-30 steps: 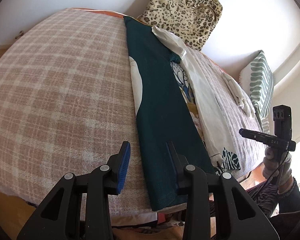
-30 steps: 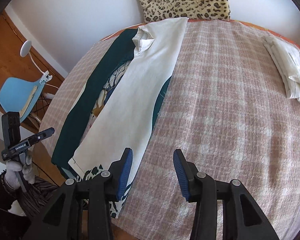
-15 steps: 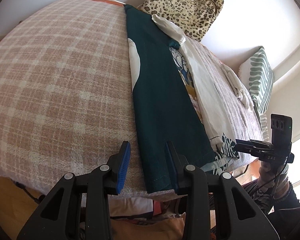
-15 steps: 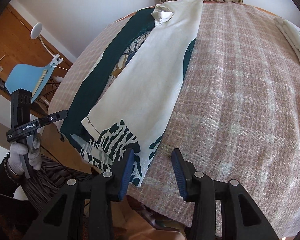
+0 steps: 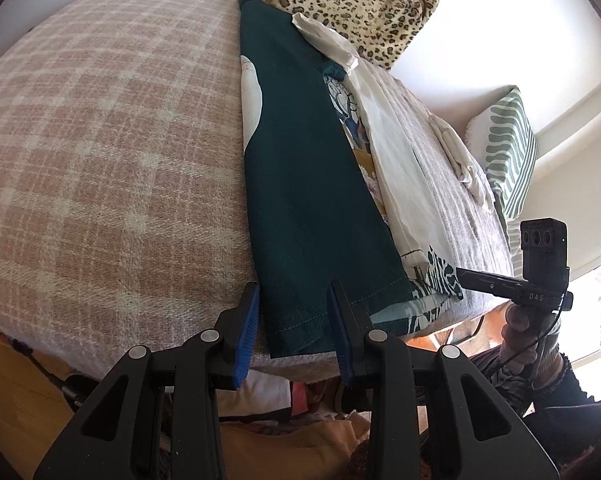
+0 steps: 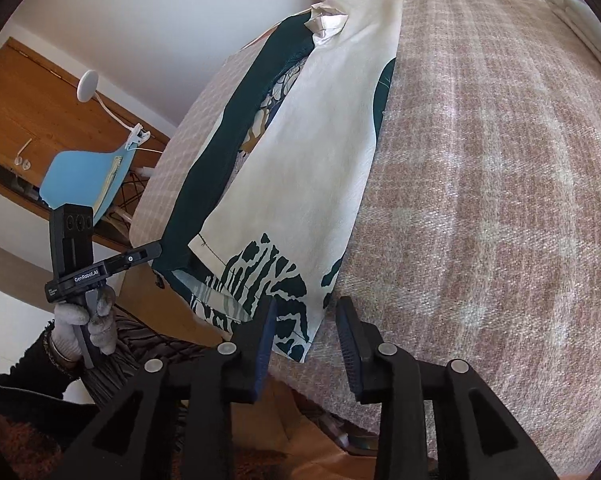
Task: Fold small clothes
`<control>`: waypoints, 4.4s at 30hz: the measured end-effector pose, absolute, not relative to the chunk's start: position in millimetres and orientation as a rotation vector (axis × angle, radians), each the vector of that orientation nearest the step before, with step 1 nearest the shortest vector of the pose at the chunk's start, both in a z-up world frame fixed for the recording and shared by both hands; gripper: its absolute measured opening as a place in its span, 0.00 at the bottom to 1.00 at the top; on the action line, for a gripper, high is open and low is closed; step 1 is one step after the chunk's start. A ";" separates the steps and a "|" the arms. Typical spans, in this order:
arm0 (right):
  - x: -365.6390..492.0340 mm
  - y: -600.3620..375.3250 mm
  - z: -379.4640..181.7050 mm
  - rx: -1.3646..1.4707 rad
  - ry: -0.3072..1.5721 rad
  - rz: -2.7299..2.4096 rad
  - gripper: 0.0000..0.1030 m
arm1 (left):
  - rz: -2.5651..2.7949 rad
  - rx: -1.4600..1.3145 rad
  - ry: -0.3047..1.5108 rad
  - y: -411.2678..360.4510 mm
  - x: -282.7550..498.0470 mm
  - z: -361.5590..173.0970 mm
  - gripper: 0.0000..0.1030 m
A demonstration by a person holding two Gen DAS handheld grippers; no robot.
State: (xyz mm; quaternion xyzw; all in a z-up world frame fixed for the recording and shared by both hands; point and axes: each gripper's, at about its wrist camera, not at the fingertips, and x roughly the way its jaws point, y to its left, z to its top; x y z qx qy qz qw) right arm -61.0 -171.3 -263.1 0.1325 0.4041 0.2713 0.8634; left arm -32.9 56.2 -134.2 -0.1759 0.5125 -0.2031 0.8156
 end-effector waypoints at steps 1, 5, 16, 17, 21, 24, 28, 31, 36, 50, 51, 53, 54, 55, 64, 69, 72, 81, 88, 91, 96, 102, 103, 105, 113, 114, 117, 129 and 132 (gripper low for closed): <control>-61.0 -171.1 -263.6 0.278 0.845 0.571 0.33 | -0.439 -0.383 1.104 55.1 -31.9 -135.0 0.30; -57.6 -173.4 -267.5 0.333 0.845 0.621 0.29 | -0.431 -0.330 1.099 49.1 -29.5 -132.8 0.25; -54.8 -170.5 -274.5 0.354 0.846 0.636 0.00 | -0.442 -0.399 1.060 60.3 -25.2 -127.7 0.03; -54.9 -171.6 -274.3 0.362 0.844 0.641 0.00 | -0.446 -0.400 1.054 59.5 -25.2 -126.1 0.03; -54.1 -179.4 -270.5 0.424 0.830 0.677 0.00 | -0.482 -0.412 1.040 53.6 -22.8 -121.3 0.02; -52.8 -185.8 -265.3 0.490 0.802 0.711 0.00 | -0.512 -0.448 1.022 52.1 -15.8 -116.6 0.02; -45.9 -195.9 -255.7 0.578 0.774 0.735 0.00 | -0.526 -0.461 0.980 49.6 0.2 -103.5 0.02; -40.2 -198.7 -243.9 0.586 0.756 0.731 0.00 | -0.520 -0.457 0.944 48.2 14.7 -92.4 0.02; -24.0 -193.8 -213.9 0.523 0.719 0.717 0.00 | -0.506 -0.418 0.881 43.8 41.9 -74.4 0.02; 54.0 -199.0 -201.8 0.594 0.752 0.602 0.00 | -0.372 -0.425 0.886 56.4 98.4 -100.8 0.02; 58.9 -199.3 -201.6 0.595 0.754 0.589 0.00 | -0.359 -0.428 0.890 58.7 100.9 -104.2 0.02; 67.4 -200.4 -203.0 0.601 0.758 0.564 0.00 | -0.341 -0.437 0.904 62.7 105.8 -111.4 0.02; 70.8 -202.1 -204.4 0.611 0.761 0.559 0.00 | -0.338 -0.441 0.910 63.9 107.8 -114.5 0.02; 73.5 -204.5 -206.0 0.626 0.765 0.559 0.00 | -0.337 -0.441 0.916 64.0 108.9 -116.7 0.02; 78.9 -213.2 -208.3 0.665 0.771 0.560 0.09 | -0.310 -0.365 0.886 58.5 114.8 -111.6 0.18; 71.2 -223.8 -198.1 0.636 0.744 0.499 0.37 | -0.273 -0.346 0.807 66.3 109.0 -93.8 0.35; 56.9 -218.9 -183.1 0.508 0.677 0.459 0.35 | -0.290 -0.318 0.761 63.7 99.4 -82.4 0.35; 14.3 -110.2 -184.2 -0.132 0.577 0.488 0.28 | -0.376 -0.043 0.805 4.9 78.6 -102.7 0.35; 21.7 -89.9 -213.2 -0.274 0.631 0.450 0.27 | -0.300 -0.088 0.913 25.6 84.8 -132.0 0.35; 31.0 -101.3 -216.0 -0.276 0.650 0.374 0.24 | -0.249 -0.055 0.898 31.7 84.2 -130.0 0.35; 36.5 -130.0 -197.9 -0.172 0.642 0.324 0.27 | -0.217 -0.086 0.876 48.7 94.4 -122.0 0.35; 53.9 -157.6 -178.6 -0.049 0.601 0.285 0.33 | -0.259 -0.144 0.818 56.5 115.9 -101.7 0.41; 58.8 -162.3 -178.2 -0.023 0.603 0.281 0.34 | -0.271 -0.163 0.817 57.2 121.8 -99.5 0.47; 71.2 -171.4 -178.2 0.029 0.613 0.281 0.34 | -0.296 -0.189 0.826 58.5 135.3 -97.7 0.50; 122.1 -200.6 -184.3 0.203 0.708 0.348 0.38 | -0.323 -0.390 0.953 84.5 208.1 -124.7 0.51; 129.4 -204.9 -185.1 0.232 0.720 0.367 0.38 | -0.341 -0.417 0.974 86.0 215.8 -129.4 0.51; 151.9 -217.0 -184.2 0.303 0.734 0.427 0.38 | -0.387 -0.443 0.983 84.7 231.1 -133.3 0.51; 243.7 -214.8 -159.5 0.288 0.729 0.518 0.36 | -0.480 -0.479 1.004 84.1 328.9 -130.9 0.47; 266.3 -208.6 -148.2 0.266 0.714 0.494 0.37 | -0.486 -0.502 0.989 86.4 357.7 -127.5 0.47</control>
